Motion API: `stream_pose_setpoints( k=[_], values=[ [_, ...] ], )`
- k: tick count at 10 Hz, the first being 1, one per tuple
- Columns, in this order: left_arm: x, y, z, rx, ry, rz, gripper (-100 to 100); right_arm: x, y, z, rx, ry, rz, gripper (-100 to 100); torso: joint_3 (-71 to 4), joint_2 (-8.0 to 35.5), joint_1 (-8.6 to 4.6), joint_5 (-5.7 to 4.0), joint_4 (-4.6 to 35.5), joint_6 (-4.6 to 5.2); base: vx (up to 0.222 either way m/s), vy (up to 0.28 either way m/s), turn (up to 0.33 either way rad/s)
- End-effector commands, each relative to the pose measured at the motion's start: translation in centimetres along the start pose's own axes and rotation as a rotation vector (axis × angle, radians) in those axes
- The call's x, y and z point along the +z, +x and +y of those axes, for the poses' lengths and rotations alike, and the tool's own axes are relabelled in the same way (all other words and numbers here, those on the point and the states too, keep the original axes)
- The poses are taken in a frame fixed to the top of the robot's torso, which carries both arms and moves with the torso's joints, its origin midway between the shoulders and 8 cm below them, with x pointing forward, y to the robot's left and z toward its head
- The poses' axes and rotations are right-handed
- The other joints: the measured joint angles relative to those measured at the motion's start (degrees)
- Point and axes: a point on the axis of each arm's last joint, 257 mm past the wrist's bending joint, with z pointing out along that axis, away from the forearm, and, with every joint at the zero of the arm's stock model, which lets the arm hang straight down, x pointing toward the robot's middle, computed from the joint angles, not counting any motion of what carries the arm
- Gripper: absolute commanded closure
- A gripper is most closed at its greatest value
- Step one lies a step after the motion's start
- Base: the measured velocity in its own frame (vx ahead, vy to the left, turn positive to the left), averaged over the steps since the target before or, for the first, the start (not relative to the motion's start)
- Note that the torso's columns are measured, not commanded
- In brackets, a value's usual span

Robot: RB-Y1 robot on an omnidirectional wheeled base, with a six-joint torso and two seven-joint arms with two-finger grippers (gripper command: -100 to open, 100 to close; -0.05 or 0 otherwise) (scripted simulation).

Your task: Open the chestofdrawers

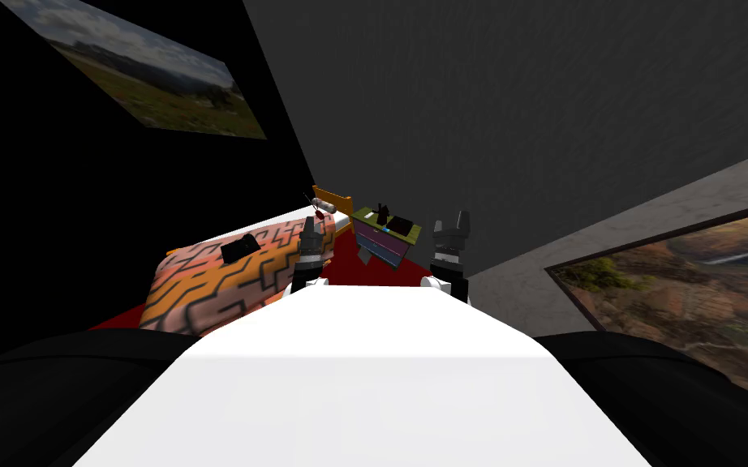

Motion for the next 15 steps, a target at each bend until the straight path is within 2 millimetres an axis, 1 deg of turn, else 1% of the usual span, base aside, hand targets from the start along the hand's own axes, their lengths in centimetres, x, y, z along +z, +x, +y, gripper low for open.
stream_pose_setpoints(
  k=[1,3,9,10,11,12,13,15],
  values=[
    [0.0,0.0,0.0,0.0,0.0,0.0,0,0.0,0.0,0.0,0.0,0.0,0.0,0,-4.7,2.3,0.0,0.0,2.3,0.0,0.0,0.0,0.0],
    [0.0,0.0,0.0,0.0,0.0,0.0,0,0.0,0.0,0.0,0.0,0.0,0.0,0,-20.1,10.0,0.0,0.0,10.1,0.0,0.0,0.0,0.0],
    [0.0,0.0,0.0,0.0,0.0,0.0,0,0.0,0.0,0.0,0.0,0.0,0.0,0,-70.7,35.4,0.0,0.0,35.4,0.0,0.0,0.0,0.0],
    [0.0,0.0,0.0,0.0,0.0,0.0,0,0.0,0.9,-1.9,-0.044,0.05,0.052,-100,-79.2,39.6,0.0,0.0,39.6,0.0,0.05,0.002,0.045],
    [0.0,0.0,0.0,0.0,0.0,0.0,0,-0.1,1.3,-3.1,-0.072,0.083,0.078,-100,-83.2,41.4,0.0,0.0,41.5,-0.01,0.09,-0.015,0.054],
    [0.0,0.0,0.0,0.0,0.0,0.0,0,-0.2,1.7,-4.6,-0.099,0.119,0.104,-100,-84.4,41.9,-0.06,-0.01,42.0,0.0,0.103,-0.011,0.046],
    [0.0,0.0,0.0,0.0,0.0,0.0,0,-0.2,1.8,-4.7,-0.105,0.124,0.106,-100,-84.6,42.0,-0.01,-0.01,42.2,0.0,0.072,-0.005,0.014],
    [0.0,0.0,0.0,0.0,0.0,0.0,0,-0.7,2.2,-8.3,-0.172,0.215,0.154,-100,-84.5,42.4,0.05,0.01,42.3,-0.01,0.086,-0.001,0.052]
  ],
)
